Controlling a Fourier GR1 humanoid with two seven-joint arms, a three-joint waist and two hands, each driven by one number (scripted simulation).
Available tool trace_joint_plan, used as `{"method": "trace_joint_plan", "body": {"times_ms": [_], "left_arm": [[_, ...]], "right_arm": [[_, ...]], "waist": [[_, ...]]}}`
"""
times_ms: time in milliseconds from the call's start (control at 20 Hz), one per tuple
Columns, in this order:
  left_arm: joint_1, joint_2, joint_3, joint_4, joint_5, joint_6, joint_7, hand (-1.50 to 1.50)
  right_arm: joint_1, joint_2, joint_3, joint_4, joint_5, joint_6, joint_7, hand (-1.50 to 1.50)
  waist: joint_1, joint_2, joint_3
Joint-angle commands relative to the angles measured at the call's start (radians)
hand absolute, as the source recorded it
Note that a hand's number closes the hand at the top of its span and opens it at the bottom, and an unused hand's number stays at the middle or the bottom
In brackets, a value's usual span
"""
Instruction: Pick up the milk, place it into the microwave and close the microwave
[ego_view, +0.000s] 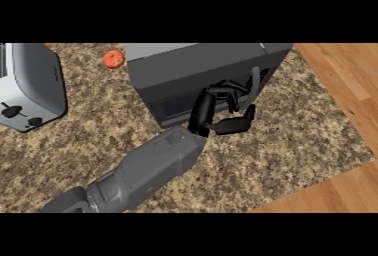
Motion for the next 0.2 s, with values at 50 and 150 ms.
{"method": "trace_joint_plan", "body": {"times_ms": [50,150], "left_arm": [[0.057,0.002,0.054,0.154,0.052,0.035,0.005,-1.5],[0.053,0.002,0.055,0.165,0.065,0.032,0.014,-1.5]], "right_arm": [[0.016,-0.026,-0.012,-0.018,-0.025,-0.001,0.007,-1.5],[0.045,-0.036,-0.014,-0.025,-0.03,0.001,0.014,-1.5]], "waist": [[0.032,0.008,-0.003],[0.032,0.0,-0.002]]}}
